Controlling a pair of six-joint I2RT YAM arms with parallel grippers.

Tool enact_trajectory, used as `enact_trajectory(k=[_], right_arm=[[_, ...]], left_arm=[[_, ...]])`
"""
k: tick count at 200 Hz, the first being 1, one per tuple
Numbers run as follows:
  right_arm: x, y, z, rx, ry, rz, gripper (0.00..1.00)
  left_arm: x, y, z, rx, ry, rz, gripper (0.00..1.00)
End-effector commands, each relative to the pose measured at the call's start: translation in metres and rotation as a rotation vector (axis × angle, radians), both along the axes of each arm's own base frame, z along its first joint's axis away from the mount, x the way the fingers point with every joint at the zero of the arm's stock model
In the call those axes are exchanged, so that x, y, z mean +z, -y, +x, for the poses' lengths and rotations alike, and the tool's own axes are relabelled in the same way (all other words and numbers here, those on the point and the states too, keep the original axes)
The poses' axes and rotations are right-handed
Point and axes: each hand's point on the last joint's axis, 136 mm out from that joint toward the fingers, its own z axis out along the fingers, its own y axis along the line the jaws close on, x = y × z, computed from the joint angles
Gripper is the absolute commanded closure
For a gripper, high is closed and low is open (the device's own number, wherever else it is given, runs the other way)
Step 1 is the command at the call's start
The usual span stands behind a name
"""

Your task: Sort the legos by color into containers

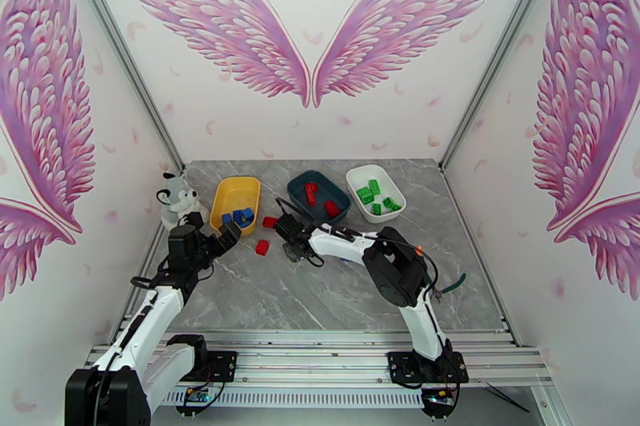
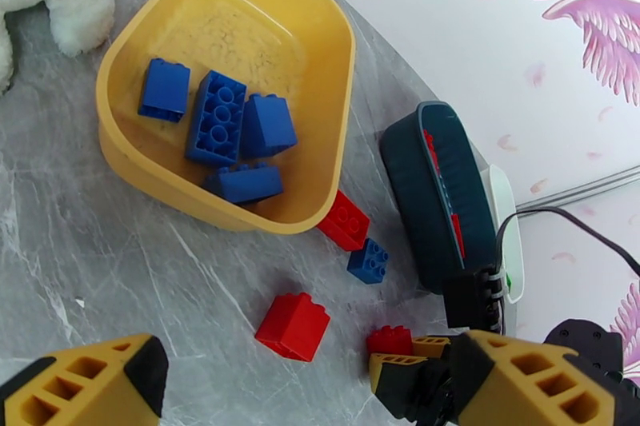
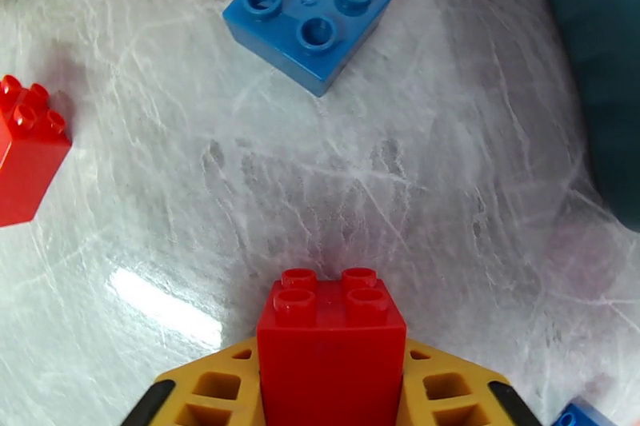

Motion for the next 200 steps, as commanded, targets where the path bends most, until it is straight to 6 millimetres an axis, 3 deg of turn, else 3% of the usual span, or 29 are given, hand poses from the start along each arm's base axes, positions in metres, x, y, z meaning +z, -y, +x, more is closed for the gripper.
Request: enact_trajectory(k=[1, 39, 69, 105, 126, 148, 166, 200], right_arm=[[0.046, 0.003, 0.015, -0.022, 0.068, 0.064, 0.72], [0.095, 0.032, 0.048, -0.117, 0.148, 0.132, 0.73], [0.129, 0.065, 0.091, -0.222, 0.212, 0.181, 0.73], [0.140, 0.093, 0.139, -0.314, 0.240, 0.180, 0.68], [0.141, 0.100, 0.158, -0.335, 0.252, 0.159, 0.52], [0.150, 0.101, 0.165, -0.335, 0.273, 0.138, 0.38], [0.159, 0.101, 0.164, -0.334, 0.282, 0.152, 0.34], [0.173, 0.080, 0.137, -0.263, 0.291, 0.201, 0.31]], left_arm=[[-0.007, 0.009, 0.003, -0.043, -0.005, -0.031, 0.01], [-0.017, 0.033, 0.009, -0.124, -0.024, -0.047, 0.01], [-0.017, 0.048, 0.011, -0.167, -0.018, -0.034, 0.01], [-0.011, 0.057, 0.009, -0.194, 0.001, -0.003, 0.01], [-0.010, 0.057, 0.008, -0.194, 0.002, 0.015, 0.01], [-0.011, 0.057, 0.008, -0.192, 0.000, 0.026, 0.01], [-0.011, 0.056, 0.008, -0.185, -0.003, 0.034, 0.01], [-0.012, 0.048, 0.008, -0.150, -0.007, 0.060, 0.01]])
